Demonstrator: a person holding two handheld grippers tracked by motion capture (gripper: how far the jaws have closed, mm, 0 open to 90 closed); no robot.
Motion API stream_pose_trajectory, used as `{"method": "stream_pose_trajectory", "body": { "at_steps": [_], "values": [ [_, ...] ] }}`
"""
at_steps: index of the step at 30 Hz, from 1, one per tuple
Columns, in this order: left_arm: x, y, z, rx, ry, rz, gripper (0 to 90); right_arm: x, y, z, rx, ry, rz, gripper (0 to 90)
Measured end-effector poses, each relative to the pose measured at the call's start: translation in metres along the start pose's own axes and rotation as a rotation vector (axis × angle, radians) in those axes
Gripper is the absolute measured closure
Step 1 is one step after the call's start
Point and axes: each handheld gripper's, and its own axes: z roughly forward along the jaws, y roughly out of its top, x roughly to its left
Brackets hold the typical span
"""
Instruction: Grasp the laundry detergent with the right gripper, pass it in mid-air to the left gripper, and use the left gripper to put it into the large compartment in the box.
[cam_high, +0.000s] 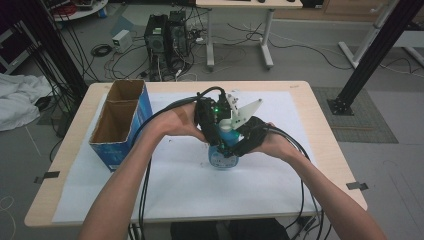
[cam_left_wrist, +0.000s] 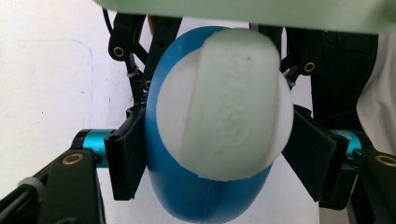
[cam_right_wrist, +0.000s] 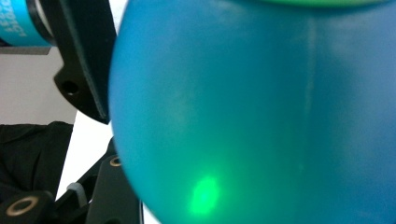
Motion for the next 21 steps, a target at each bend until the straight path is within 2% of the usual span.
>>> {"method": "stream_pose_trajectory", "body": {
  "at_steps": [2,5,8,11,14,15,16,21],
  "values": [
    [0.0002,0.0000,-0.0002,0.003,0.002,0.005,28.8,-0.0009,-0.0009,0.0001,0.000,0.019,-0.007,46.1],
    [0.0000,-0.0001,0.0007,0.004,0.002,0.004,30.4,-0.0009,-0.0019,0.0011,0.000,0.007,-0.003,46.1],
    [-0.0004,0.0005,0.0012,0.005,0.009,0.002,30.9,-0.0022,-0.0024,0.0013,0.006,0.004,-0.022,46.1],
    [-0.0002,0.0006,0.0014,0.005,0.018,-0.001,31.4,-0.0017,-0.0034,0.0025,-0.007,-0.002,-0.011,46.0],
    [0.0000,0.0003,0.0011,0.005,0.014,-0.002,33.8,-0.0042,-0.0037,0.0012,0.011,0.005,-0.051,46.0],
    [-0.0004,0.0004,0.0012,0.005,0.017,-0.003,33.8,-0.0039,-0.0036,0.0014,0.010,0.005,-0.048,46.0],
    [-0.0006,0.0003,0.0012,0.005,0.018,-0.003,33.8,-0.0012,-0.0033,0.0028,-0.006,0.003,-0.014,46.0],
    [-0.0008,0.0001,0.0013,0.009,0.020,-0.002,35.3,-0.0022,-0.0034,0.0026,0.005,0.004,-0.032,46.0]
  ]
}}
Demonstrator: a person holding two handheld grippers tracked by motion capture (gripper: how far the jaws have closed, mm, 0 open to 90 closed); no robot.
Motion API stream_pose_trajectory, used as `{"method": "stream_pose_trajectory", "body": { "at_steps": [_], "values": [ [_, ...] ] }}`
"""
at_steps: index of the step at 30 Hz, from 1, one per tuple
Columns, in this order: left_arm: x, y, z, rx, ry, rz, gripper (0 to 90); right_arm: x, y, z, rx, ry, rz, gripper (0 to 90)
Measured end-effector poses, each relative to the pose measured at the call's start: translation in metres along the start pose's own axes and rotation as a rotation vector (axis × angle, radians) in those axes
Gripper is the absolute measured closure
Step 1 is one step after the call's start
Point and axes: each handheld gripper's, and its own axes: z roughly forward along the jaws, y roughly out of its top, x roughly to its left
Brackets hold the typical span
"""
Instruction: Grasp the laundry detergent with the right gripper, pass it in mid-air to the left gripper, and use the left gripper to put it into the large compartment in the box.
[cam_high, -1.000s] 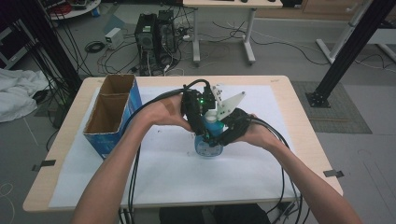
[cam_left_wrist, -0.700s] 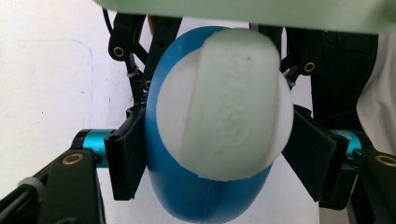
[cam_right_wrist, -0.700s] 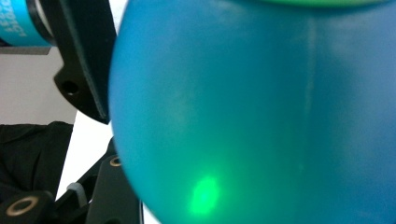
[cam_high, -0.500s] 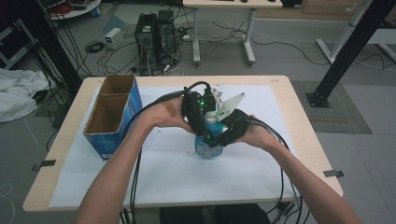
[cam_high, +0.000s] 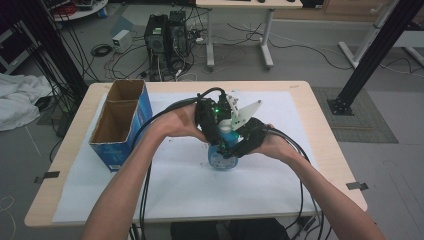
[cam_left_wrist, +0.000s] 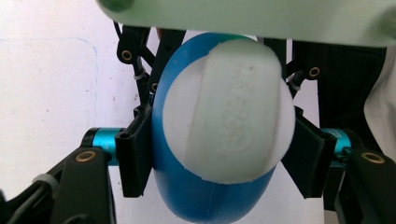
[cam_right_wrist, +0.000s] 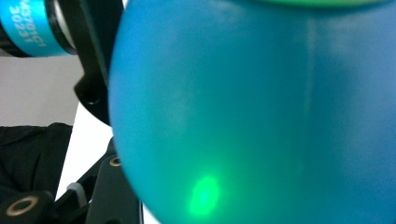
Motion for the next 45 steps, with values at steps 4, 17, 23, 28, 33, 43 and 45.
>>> {"method": "stream_pose_trajectory", "body": {
  "at_steps": [4,17,23,28,33,43,45],
  "values": [
    [-0.0003,-0.0005,-0.0003,0.007,0.001,0.006,36.4,-0.0001,-0.0001,0.0005,0.003,0.005,-0.012,46.0],
    [-0.0033,-0.0005,-0.0010,0.003,0.011,0.004,37.8,0.0023,-0.0006,0.0021,-0.011,0.019,0.002,45.8],
    [-0.0030,-0.0008,-0.0033,-0.004,0.009,-0.001,37.8,0.0037,0.0001,0.0013,-0.029,0.045,0.039,45.5],
    [-0.0036,-0.0014,-0.0026,0.007,0.008,-0.004,37.8,0.0040,0.0003,0.0027,-0.031,0.041,0.042,44.4],
    [-0.0043,-0.0015,-0.0029,0.008,0.007,-0.002,37.8,0.0046,0.0007,0.0017,-0.030,0.053,0.035,41.4],
    [-0.0044,-0.0050,-0.0011,0.035,0.010,-0.001,37.8,0.0081,0.0016,0.0003,-0.037,0.047,0.064,33.5],
    [-0.0052,-0.0056,-0.0016,0.035,0.014,-0.001,37.8,0.0070,0.0015,-0.0003,-0.025,0.045,0.063,32.5]
  ]
}}
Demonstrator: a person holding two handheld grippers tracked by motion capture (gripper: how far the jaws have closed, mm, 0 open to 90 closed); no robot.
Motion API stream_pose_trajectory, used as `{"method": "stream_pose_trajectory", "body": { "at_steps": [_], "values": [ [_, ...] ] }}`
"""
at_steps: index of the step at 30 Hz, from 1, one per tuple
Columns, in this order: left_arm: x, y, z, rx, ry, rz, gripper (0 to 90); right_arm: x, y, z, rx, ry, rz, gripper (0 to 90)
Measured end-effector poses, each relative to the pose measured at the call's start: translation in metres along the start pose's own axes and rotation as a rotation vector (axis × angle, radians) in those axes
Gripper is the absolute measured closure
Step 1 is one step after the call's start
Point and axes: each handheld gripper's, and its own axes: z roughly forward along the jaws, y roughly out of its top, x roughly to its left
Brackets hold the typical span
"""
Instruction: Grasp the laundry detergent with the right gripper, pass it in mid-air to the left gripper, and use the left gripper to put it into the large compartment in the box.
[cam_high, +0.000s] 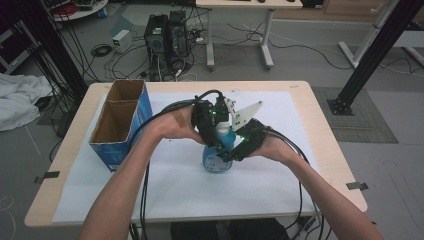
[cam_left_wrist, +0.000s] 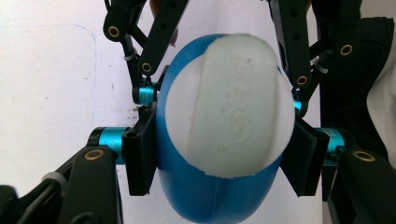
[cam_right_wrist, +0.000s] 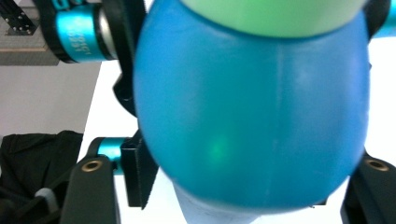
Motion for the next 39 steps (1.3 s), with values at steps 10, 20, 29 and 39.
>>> {"method": "stream_pose_trajectory", "body": {
  "at_steps": [10,20,29,39],
  "values": [
    [-0.003,-0.002,-0.003,-0.002,-0.004,0.008,37.8,-0.003,-0.004,0.002,-0.010,-0.050,-0.010,29.9],
    [-0.003,-0.005,-0.005,-0.001,-0.010,0.006,37.8,-0.001,-0.004,0.001,0.015,-0.074,-0.006,25.0],
    [-0.003,-0.010,-0.008,0.000,-0.012,-0.007,37.8,0.002,-0.005,-0.003,0.052,-0.074,0.042,22.9],
    [0.000,-0.019,-0.019,0.021,0.004,-0.065,37.8,0.005,-0.010,-0.025,0.081,-0.098,0.120,16.8]
  ]
}}
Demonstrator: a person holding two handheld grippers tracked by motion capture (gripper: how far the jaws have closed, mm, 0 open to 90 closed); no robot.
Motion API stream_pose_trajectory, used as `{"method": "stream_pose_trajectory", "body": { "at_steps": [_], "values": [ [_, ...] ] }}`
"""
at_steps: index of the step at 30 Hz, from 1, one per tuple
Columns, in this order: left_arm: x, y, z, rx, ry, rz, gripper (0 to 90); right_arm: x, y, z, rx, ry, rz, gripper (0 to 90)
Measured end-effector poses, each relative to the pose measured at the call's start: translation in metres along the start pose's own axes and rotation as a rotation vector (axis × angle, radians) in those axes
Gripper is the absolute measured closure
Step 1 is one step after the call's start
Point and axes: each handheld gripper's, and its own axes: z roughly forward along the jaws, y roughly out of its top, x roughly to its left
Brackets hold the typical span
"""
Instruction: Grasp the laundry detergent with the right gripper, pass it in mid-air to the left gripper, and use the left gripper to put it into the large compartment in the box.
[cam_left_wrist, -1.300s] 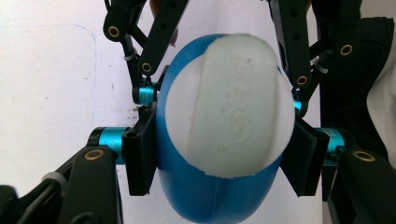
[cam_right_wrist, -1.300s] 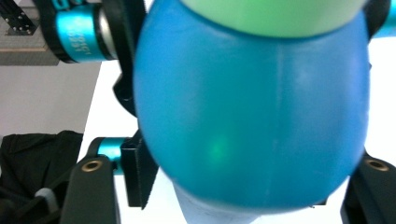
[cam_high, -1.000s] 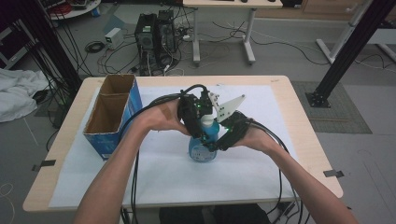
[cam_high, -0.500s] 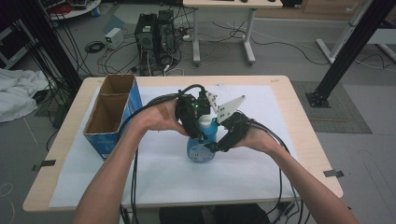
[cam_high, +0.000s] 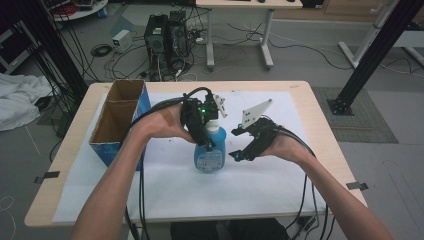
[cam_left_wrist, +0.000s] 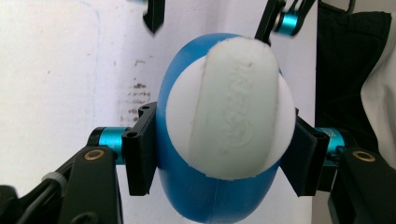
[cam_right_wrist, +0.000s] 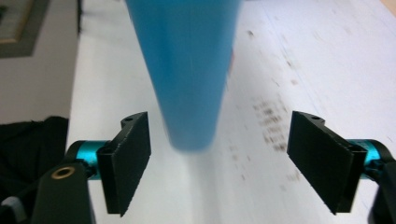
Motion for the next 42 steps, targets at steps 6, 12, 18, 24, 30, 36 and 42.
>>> {"method": "stream_pose_trajectory", "body": {
  "at_steps": [6,12,18,24,30,36,42],
  "values": [
    [0.007,-0.003,-0.021,0.024,0.032,-0.082,37.8,-0.006,-0.013,-0.019,0.079,-0.116,0.044,11.8],
    [0.015,-0.004,-0.058,0.045,0.056,-0.182,37.8,-0.012,-0.024,-0.034,0.165,-0.196,0.040,11.8],
    [0.025,-0.005,-0.102,0.057,0.106,-0.294,37.8,-0.019,-0.041,-0.053,0.245,-0.247,0.095,11.8],
    [0.031,-0.013,-0.146,0.052,0.155,-0.334,37.8,-0.021,-0.054,-0.067,0.311,-0.265,0.115,11.8],
    [0.039,-0.034,-0.179,0.040,0.192,-0.378,37.8,-0.023,-0.061,-0.073,0.309,-0.293,0.096,11.8],
    [0.046,-0.055,-0.193,0.051,0.206,-0.418,37.8,-0.022,-0.062,-0.076,0.315,-0.298,0.102,11.8],
    [0.051,-0.084,-0.210,0.057,0.232,-0.480,37.8,-0.022,-0.066,-0.079,0.329,-0.300,0.135,11.8]
  ]
}}
